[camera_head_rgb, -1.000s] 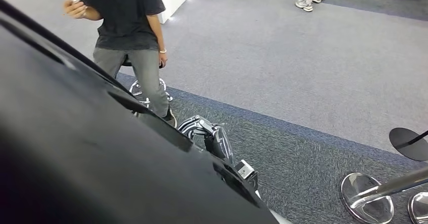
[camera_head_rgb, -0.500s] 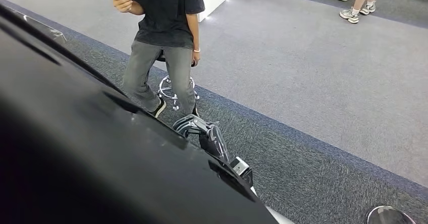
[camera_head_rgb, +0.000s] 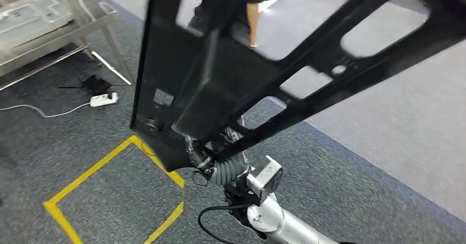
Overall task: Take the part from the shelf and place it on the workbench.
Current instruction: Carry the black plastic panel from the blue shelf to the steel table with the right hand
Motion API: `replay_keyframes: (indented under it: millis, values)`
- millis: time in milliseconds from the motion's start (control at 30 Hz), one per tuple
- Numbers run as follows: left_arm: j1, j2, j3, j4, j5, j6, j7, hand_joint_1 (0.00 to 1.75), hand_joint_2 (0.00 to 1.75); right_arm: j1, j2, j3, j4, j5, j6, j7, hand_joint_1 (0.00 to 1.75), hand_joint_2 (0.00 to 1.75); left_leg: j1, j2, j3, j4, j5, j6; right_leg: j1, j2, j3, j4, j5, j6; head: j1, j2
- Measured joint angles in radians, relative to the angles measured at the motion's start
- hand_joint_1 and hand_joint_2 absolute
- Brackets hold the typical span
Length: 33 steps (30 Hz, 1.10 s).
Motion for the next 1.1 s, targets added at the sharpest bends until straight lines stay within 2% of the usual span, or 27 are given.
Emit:
replay_keyframes:
  millis: [67,133,167,200,233,267,300,367,400,433,500,533,567,633,667,700,733,767,800,833,900,933,1000,1033,1100]
  values:
    - [0.0,0.0,0.0,0.0,-0.001,0.0,0.0,0.0,1.75,-0.003,0.003,0.0,-0.001,0.001,0.0,0.0,1.75,1.75,0.005,-0.021,0.008,-0.007,0.001,0.012,-0.005,0.032,-0.008,0.031,-0.026,0.009,0.014,0.0]
    - [-0.004,0.0,0.0,0.0,-0.005,-0.003,0.004,0.0,1.75,-0.004,0.004,0.0,-0.001,0.004,-0.004,0.0,1.75,1.75,0.006,-0.043,0.012,-0.01,0.001,0.021,-0.006,0.082,-0.062,0.142,-0.08,0.01,0.036,0.0]
    - [-0.007,0.0,0.0,0.0,-0.009,-0.005,0.01,0.0,1.75,-0.004,0.004,0.0,0.0,0.007,-0.006,0.0,1.75,1.75,0.005,-0.055,0.012,-0.01,0.0,0.024,-0.005,0.094,-0.1,0.21,-0.104,0.009,0.047,0.0]
    - [-0.01,0.0,0.0,0.0,-0.016,-0.007,0.02,0.0,1.75,-0.003,0.003,0.0,0.002,0.013,-0.008,0.002,1.75,1.75,0.003,-0.069,0.013,-0.009,-0.001,0.026,-0.003,0.099,-0.131,0.259,-0.113,0.007,0.056,0.0]
    - [-0.016,0.0,0.0,0.0,-0.026,-0.009,0.034,0.0,1.75,-0.003,0.003,0.0,0.005,0.021,-0.009,0.003,1.75,1.75,0.001,-0.085,0.013,-0.007,-0.002,0.027,-0.002,0.102,-0.149,0.277,-0.103,0.005,0.063,0.001]
    - [-0.027,0.0,0.0,0.0,-0.036,-0.012,0.054,0.0,1.75,-0.004,0.003,0.001,0.008,0.03,-0.009,0.005,1.75,1.75,0.0,-0.101,0.013,-0.005,-0.003,0.027,-0.001,0.105,-0.148,0.255,-0.074,0.001,0.07,0.001]
    - [-0.043,0.0,0.0,0.0,-0.046,-0.014,0.076,0.0,1.75,-0.006,0.004,0.004,0.012,0.041,-0.01,0.007,1.75,1.75,0.0,-0.118,0.013,-0.003,-0.003,0.027,-0.001,0.115,-0.13,0.199,-0.031,-0.003,0.076,0.002]
    - [-0.084,0.0,0.0,0.0,-0.061,-0.018,0.111,0.0,1.75,-0.011,0.004,0.013,0.02,0.061,-0.017,0.011,1.75,1.75,0.001,-0.148,0.009,0.002,-0.004,0.021,-0.004,0.168,-0.083,0.076,0.028,-0.011,0.088,0.002]
    - [-0.103,-0.001,0.0,0.0,-0.064,-0.019,0.12,0.0,1.75,-0.013,0.005,0.017,0.024,0.068,-0.02,0.013,1.75,1.75,0.003,-0.161,0.004,0.003,-0.003,0.015,-0.004,0.19,-0.067,0.039,0.039,-0.013,0.094,0.002]
    - [-0.117,-0.001,-0.001,0.0,-0.066,-0.019,0.125,0.0,1.75,-0.015,0.006,0.021,0.029,0.072,-0.021,0.014,1.75,1.75,0.006,-0.173,-0.001,0.002,-0.001,0.008,-0.004,0.204,-0.061,0.024,0.037,-0.014,0.099,0.003]
    - [-0.129,0.0,-0.001,0.0,-0.067,-0.018,0.128,0.0,1.75,-0.017,0.007,0.028,0.036,0.073,-0.021,0.016,1.75,1.75,0.01,-0.189,-0.006,-0.004,0.003,-0.007,-0.002,0.189,-0.056,0.015,0.038,-0.018,0.107,0.003]
    - [-0.129,0.001,-0.001,0.0,-0.067,-0.018,0.129,0.0,1.75,-0.02,0.008,0.031,0.039,0.073,-0.021,0.017,1.75,1.75,0.008,-0.175,-0.007,-0.001,0.001,-0.014,-0.004,0.179,-0.051,0.01,0.04,-0.023,0.107,0.003]
    - [-0.13,0.002,-0.001,0.0,-0.068,-0.017,0.129,0.0,1.75,-0.023,0.009,0.032,0.042,0.073,-0.02,0.018,1.75,1.75,0.005,-0.146,-0.016,0.017,-0.009,-0.019,-0.007,0.166,-0.046,0.004,0.041,-0.029,0.106,0.003]
    - [-0.138,0.002,-0.001,0.0,-0.07,-0.019,0.129,0.0,1.75,-0.028,0.011,0.033,0.046,0.072,-0.019,0.019,1.75,1.75,0.001,-0.074,-0.066,0.112,-0.055,-0.027,-0.005,0.134,-0.038,-0.003,0.04,-0.04,0.102,0.003]
    - [-0.143,0.002,-0.001,0.0,-0.072,-0.02,0.13,0.0,1.75,-0.029,0.011,0.033,0.049,0.071,-0.02,0.019,1.75,1.75,0.002,-0.055,-0.103,0.179,-0.082,-0.029,-0.003,0.115,-0.037,-0.002,0.037,-0.044,0.101,0.003]
    - [-0.148,0.002,-0.001,0.0,-0.075,-0.022,0.131,0.0,1.75,-0.029,0.011,0.034,0.052,0.07,-0.021,0.02,1.75,1.75,0.003,-0.047,-0.135,0.235,-0.099,-0.031,-0.001,0.098,-0.036,-0.002,0.034,-0.045,0.101,0.003]
    - [-0.15,0.002,-0.001,0.0,-0.078,-0.025,0.132,0.0,1.75,-0.029,0.011,0.034,0.055,0.07,-0.023,0.021,1.75,1.75,0.003,-0.043,-0.151,0.262,-0.1,-0.032,0.0,0.082,-0.034,-0.001,0.031,-0.045,0.101,0.003]
    - [-0.15,0.002,-0.001,0.0,-0.08,-0.027,0.134,0.0,1.75,-0.029,0.011,0.034,0.058,0.07,-0.025,0.021,1.75,1.75,0.003,-0.04,-0.147,0.251,-0.082,-0.032,0.0,0.068,-0.032,0.0,0.028,-0.044,0.101,0.003]
    - [-0.151,0.002,-0.001,0.0,-0.083,-0.029,0.137,0.0,1.75,-0.029,0.011,0.034,0.061,0.07,-0.027,0.021,1.75,1.75,0.003,-0.034,-0.121,0.202,-0.051,-0.031,0.0,0.056,-0.028,0.002,0.025,-0.042,0.101,0.003]
    - [-0.152,0.003,-0.001,0.0,-0.085,-0.031,0.139,0.0,1.75,-0.03,0.011,0.034,0.063,0.07,-0.03,0.021,1.75,1.75,0.002,-0.018,-0.085,0.133,-0.019,-0.028,0.001,0.044,-0.024,0.004,0.02,-0.04,0.101,0.003]
    - [-0.16,0.004,-0.001,0.0,-0.089,-0.035,0.142,0.0,1.75,-0.033,0.011,0.034,0.068,0.071,-0.035,0.022,1.75,1.75,-0.007,0.014,-0.028,0.025,0.014,-0.015,0.007,0.025,-0.019,0.008,0.01,-0.031,0.102,0.003]
    - [-0.164,0.005,-0.002,0.0,-0.09,-0.036,0.143,0.0,1.75,-0.034,0.011,0.034,0.069,0.071,-0.036,0.022,1.75,1.75,-0.011,0.021,-0.018,0.004,0.014,-0.009,0.01,0.017,-0.017,0.009,0.007,-0.026,0.106,0.003]
    - [-0.166,0.006,-0.002,0.0,-0.093,-0.041,0.145,0.0,1.75,-0.036,0.011,0.034,0.072,0.071,-0.037,0.023,1.75,1.75,-0.012,0.006,-0.017,0.001,0.012,0.003,0.013,0.003,-0.011,0.005,0.003,-0.017,0.113,0.003]
    - [-0.166,0.006,-0.002,0.0,-0.095,-0.043,0.146,0.0,1.75,-0.037,0.011,0.034,0.074,0.071,-0.038,0.024,1.75,1.75,-0.01,-0.002,-0.013,-0.003,0.013,0.008,0.012,0.006,-0.008,0.007,-0.002,-0.011,0.116,0.003]
    - [-0.167,0.005,-0.002,0.0,-0.099,-0.047,0.146,0.0,1.75,-0.04,0.011,0.034,0.077,0.071,-0.039,0.026,1.75,1.75,-0.004,-0.014,-0.006,-0.009,0.014,0.018,0.008,0.041,-0.026,0.055,-0.035,-0.001,0.124,0.003]
